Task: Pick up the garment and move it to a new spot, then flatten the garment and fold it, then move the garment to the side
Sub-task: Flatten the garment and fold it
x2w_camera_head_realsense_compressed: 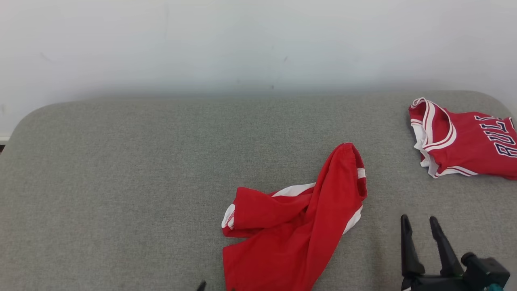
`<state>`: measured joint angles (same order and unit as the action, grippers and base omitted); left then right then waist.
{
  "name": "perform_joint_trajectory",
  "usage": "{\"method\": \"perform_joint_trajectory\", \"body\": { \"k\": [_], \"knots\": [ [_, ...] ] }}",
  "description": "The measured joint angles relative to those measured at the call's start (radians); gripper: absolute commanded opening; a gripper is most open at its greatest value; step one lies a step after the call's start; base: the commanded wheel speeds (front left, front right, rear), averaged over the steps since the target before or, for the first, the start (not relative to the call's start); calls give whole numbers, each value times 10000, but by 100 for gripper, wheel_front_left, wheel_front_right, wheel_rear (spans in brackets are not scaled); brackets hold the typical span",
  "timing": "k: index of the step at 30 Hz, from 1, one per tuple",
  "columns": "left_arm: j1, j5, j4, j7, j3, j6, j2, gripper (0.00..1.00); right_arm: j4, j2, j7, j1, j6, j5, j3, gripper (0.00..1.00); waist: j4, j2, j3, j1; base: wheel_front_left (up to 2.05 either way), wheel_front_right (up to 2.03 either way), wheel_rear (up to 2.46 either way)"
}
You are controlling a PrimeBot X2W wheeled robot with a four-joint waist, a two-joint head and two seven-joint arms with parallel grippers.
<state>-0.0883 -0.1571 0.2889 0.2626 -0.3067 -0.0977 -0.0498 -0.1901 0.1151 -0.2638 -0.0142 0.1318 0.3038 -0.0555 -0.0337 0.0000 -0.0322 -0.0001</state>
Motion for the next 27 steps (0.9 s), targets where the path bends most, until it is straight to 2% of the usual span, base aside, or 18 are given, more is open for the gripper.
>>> {"method": "perform_joint_trajectory", "body": {
  "k": [8, 16, 17, 18, 19, 23, 27],
  "knots": [
    [-173, -119, 750, 0, -704, -255, 0, 100, 130, -337, 0, -347, 0, -123, 176, 100, 211, 0, 20, 0, 0, 0, 0],
    [104, -575, 1666, 0, -1068, -270, -4, 100, 128, -407, 0, -347, 0, -153, 190, 100, 385, 0, -7, 0, 0, 0, 0],
    [222, -692, 1814, 0, -1145, -278, -4, 91, 128, -407, -2, -337, 0, -153, 180, 100, 398, 0, -18, 1, 0, 0, 0],
    [340, -813, 1887, 0, -1195, -313, -4, 31, 128, -407, 0, -330, 0, -155, 163, 100, 403, 0, -26, 1, 0, 0, 0],
    [480, -934, 1948, 0, -1244, -314, 2, 0, 140, -410, 0, -323, 0, -159, 148, 100, 398, 0, -30, 1, 0, 0, 0],
    [930, -1260, 2104, 0, -1407, -314, 0, 0, 174, -426, 0, -323, 0, -199, 65, 100, 337, 0, -45, 1, 0, 0, 0],
    [1383, -1104, 1237, 0, -815, -316, 0, 0, 232, -449, 0, -272, 0, -224, 27, 100, 247, 0, -123, 1, 0, 0, 0]
  ]
}}
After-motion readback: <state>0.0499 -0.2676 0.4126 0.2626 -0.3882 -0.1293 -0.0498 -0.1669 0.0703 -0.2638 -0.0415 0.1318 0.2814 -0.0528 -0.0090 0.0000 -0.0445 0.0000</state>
